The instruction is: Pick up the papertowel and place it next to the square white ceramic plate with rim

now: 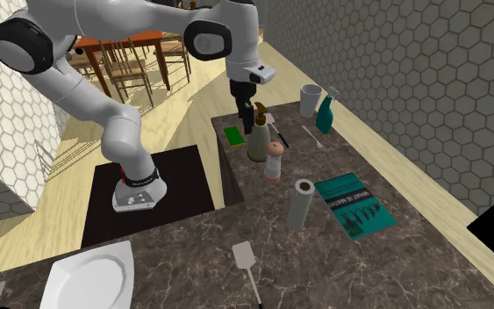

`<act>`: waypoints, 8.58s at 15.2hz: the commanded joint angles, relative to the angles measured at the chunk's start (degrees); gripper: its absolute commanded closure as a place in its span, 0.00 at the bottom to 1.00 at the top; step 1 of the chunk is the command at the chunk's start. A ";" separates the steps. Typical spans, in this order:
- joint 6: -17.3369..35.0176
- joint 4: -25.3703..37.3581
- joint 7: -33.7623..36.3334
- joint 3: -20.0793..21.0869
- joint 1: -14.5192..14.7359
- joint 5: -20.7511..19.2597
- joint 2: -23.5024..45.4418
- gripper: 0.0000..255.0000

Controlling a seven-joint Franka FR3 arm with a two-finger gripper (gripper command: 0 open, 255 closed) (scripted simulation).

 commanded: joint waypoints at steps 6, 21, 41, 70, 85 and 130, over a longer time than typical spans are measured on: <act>6.55 7.49 -7.04 -6.06 -0.90 1.32 13.41 0.00; 11.41 31.25 -22.65 -12.00 -7.27 14.08 43.54 0.00; 15.76 28.62 -23.33 -11.65 -7.62 15.12 45.44 1.00; -2.38 44.02 -22.36 -12.51 -7.82 13.29 42.37 1.00; -15.34 59.73 -22.96 -12.80 -9.69 14.61 45.32 1.00; -27.32 15.79 -30.01 -12.45 -16.67 -11.51 -16.43 1.00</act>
